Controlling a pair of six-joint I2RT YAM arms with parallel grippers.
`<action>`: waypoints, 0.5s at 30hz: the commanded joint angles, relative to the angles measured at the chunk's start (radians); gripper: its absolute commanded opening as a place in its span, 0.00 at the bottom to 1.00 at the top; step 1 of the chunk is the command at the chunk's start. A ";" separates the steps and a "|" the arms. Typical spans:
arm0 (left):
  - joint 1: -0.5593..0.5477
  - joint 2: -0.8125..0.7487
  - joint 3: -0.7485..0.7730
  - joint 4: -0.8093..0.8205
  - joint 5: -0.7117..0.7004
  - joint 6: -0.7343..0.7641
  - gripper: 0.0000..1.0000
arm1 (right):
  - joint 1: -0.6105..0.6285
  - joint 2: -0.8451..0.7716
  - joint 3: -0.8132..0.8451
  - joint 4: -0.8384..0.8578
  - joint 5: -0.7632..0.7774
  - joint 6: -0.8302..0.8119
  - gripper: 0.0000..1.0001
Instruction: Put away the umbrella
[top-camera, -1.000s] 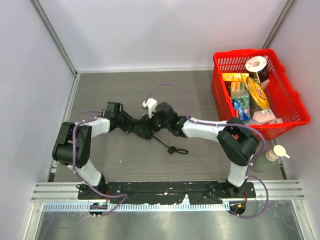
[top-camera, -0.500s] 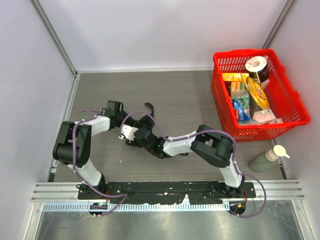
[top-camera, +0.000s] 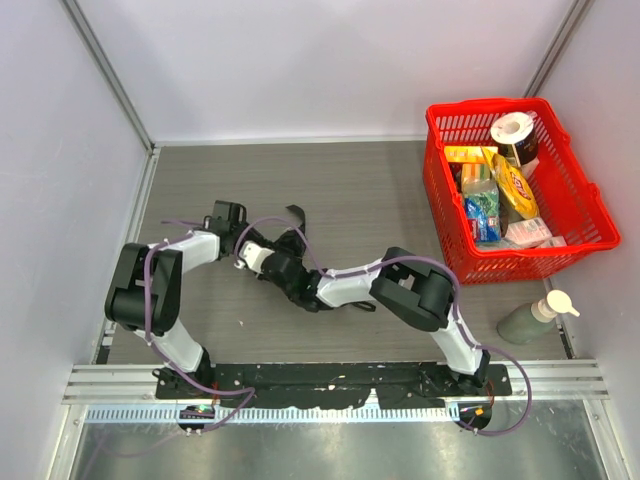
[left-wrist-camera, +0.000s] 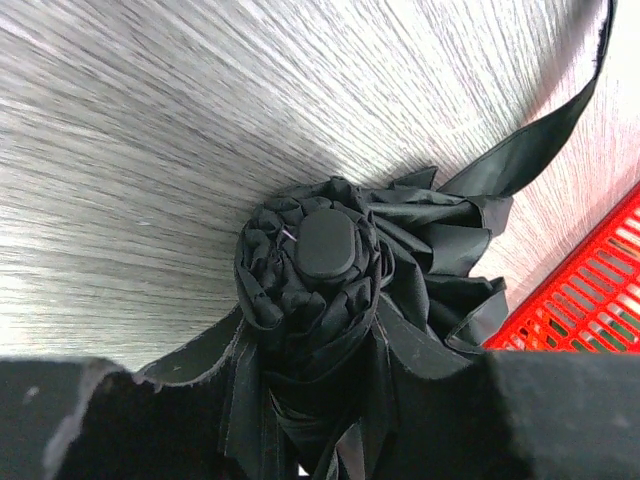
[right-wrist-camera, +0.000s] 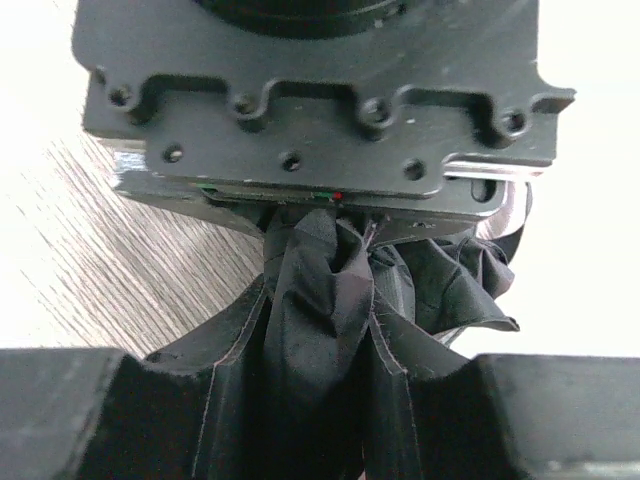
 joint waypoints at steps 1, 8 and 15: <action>0.007 0.007 -0.057 -0.229 -0.112 0.134 0.40 | -0.083 0.035 -0.005 -0.305 -0.292 0.242 0.01; 0.021 -0.117 -0.103 -0.001 -0.107 0.156 1.00 | -0.166 0.036 -0.056 -0.328 -0.619 0.415 0.01; 0.059 -0.212 -0.177 0.203 0.005 0.174 1.00 | -0.255 0.079 -0.088 -0.261 -0.875 0.584 0.01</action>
